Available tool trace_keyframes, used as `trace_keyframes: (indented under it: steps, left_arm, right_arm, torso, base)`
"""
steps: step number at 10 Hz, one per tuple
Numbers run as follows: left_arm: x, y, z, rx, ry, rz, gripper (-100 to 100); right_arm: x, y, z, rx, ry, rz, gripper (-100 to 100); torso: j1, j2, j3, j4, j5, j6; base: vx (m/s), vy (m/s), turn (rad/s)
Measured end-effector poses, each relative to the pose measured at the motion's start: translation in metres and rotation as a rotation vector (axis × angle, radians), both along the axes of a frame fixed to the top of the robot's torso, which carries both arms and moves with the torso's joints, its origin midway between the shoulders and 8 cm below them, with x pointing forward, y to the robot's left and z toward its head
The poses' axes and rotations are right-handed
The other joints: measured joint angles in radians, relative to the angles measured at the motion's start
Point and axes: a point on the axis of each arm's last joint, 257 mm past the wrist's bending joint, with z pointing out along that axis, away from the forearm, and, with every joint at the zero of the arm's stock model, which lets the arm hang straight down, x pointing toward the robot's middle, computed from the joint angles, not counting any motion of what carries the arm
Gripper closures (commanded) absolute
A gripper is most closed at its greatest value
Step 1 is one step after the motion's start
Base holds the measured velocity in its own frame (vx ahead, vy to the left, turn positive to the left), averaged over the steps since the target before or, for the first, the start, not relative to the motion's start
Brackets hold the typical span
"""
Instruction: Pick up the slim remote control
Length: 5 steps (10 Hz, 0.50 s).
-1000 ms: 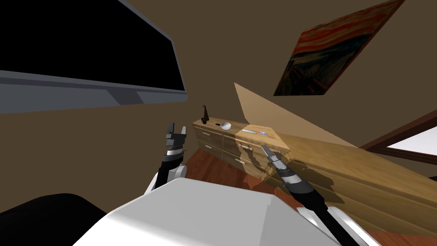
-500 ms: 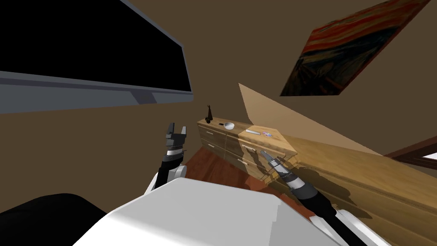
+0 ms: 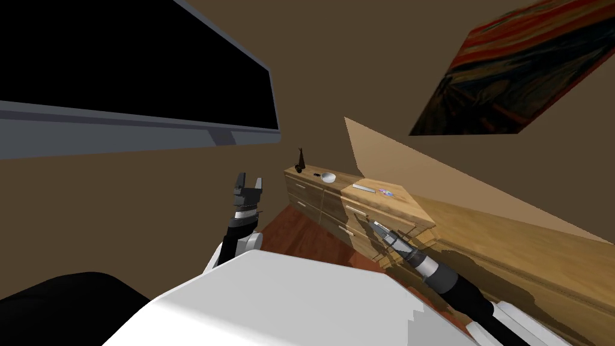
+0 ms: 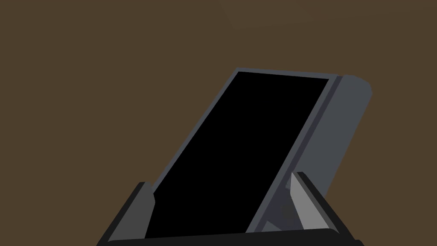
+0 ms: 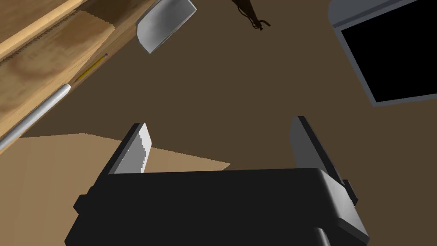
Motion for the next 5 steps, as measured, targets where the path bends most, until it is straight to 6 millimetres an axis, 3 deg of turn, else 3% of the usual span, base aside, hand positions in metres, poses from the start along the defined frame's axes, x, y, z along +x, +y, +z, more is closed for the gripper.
trace_keyframes:
  steps: [5]
  left_arm:
    - [0.000,0.000,0.000,0.000,0.000,0.000,0]
  right_arm:
    - [-0.016,-0.022,-0.040,-0.151,0.112,0.063,-100]
  torso:
    - [0.000,-0.002,-0.001,0.000,0.000,0.000]
  base:
    - [0.010,-0.007,0.145]
